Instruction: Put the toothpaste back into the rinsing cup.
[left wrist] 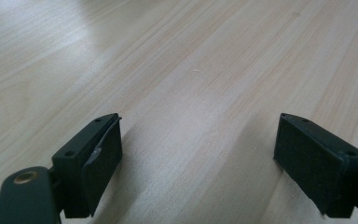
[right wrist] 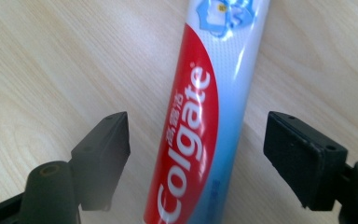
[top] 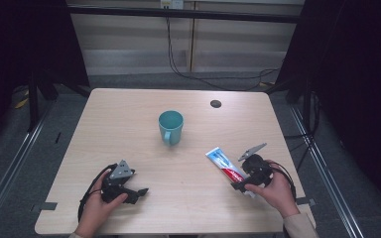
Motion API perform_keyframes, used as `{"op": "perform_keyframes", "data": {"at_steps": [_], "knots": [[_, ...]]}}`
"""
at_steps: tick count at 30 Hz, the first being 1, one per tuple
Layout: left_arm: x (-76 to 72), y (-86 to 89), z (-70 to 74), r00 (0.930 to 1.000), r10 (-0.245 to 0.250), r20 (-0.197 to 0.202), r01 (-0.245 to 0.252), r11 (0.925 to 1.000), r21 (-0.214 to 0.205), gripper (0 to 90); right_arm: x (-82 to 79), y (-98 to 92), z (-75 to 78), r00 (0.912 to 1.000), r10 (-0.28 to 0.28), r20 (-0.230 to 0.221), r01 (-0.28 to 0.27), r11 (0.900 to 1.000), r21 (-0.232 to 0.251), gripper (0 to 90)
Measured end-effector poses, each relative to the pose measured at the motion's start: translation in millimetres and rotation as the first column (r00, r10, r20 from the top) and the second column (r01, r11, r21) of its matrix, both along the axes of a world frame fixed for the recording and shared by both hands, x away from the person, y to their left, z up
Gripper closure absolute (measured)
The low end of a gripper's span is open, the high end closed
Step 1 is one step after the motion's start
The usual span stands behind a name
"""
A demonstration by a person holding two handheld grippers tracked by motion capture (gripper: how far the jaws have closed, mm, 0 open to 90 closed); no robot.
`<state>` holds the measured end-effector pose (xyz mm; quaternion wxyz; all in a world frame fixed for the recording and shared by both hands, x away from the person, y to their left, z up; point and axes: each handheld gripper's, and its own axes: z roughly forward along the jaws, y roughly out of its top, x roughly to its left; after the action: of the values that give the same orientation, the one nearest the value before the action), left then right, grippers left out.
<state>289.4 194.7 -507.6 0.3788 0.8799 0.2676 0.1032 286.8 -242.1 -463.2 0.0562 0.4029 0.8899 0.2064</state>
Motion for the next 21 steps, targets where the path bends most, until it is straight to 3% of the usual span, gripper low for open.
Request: {"op": "perform_keyframes", "data": {"at_steps": [10,21], "knots": [[0.0,0.1,0.0,1.0,-0.001,0.0,0.001,1.0,0.001,14.7,20.1,22.0,3.2,0.9982,0.048,-0.036,-0.051,0.9951,-0.085,24.8],[0.0,0.1,0.1,1.0,-0.001,0.0,0.001,1.0,0.002,14.8,37.6,32.4,1.1,0.9976,0.013,-0.068,-0.021,0.9923,-0.122,27.9]]}}
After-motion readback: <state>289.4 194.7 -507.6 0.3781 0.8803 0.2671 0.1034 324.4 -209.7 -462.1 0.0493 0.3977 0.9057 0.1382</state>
